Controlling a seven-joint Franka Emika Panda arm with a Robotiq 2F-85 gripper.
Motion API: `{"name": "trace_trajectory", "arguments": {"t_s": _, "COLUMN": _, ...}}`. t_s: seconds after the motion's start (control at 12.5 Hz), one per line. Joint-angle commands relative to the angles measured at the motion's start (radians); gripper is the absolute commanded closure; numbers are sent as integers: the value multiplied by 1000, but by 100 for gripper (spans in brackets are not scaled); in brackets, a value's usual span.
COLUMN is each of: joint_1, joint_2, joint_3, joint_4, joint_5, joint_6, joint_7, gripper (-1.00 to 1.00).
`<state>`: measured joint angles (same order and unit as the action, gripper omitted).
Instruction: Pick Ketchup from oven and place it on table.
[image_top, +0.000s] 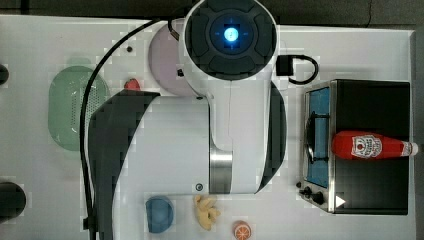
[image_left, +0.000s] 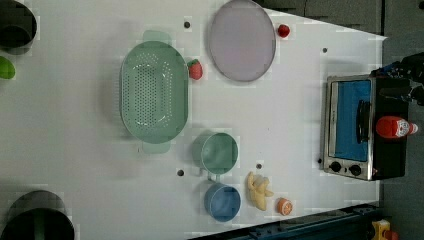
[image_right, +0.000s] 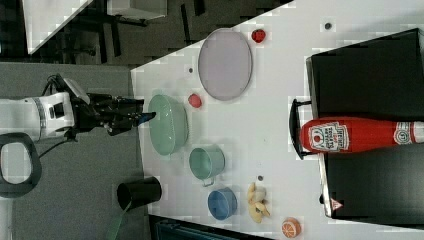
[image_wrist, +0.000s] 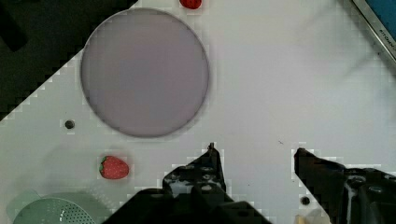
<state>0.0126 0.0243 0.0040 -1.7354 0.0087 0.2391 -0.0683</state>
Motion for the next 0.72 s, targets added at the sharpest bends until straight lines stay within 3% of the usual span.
{"name": "trace_trajectory", "arguments": {"t_s": 0.08, "joint_1": -13, "joint_2": -297, "joint_3": -93, "joint_4": -119, "joint_5": -13, "joint_6": -239, "joint_7": 79, "gripper": -55}}
{"name": "trace_trajectory", "arguments": {"t_s": 0.16, "joint_1": -13, "joint_2": -297, "joint_3": -93, "joint_4": -119, "joint_5": -13, "joint_6": -239, "joint_7": 79, "gripper": -86}}
{"name": "trace_trajectory", "arguments": {"t_s": 0.24, "joint_1": -14, "joint_2": -295, "joint_3": -103, "joint_4": -119, "joint_5": -14, "joint_6": -237, "joint_7": 79, "gripper": -100}}
{"name": "trace_trajectory", "arguments": {"t_s": 0.72, "joint_1": -37, "joint_2": -171, "joint_3": -366, "joint_4": -118, "joint_5": -16, "joint_6": -118, "joint_7": 79, "gripper": -100}}
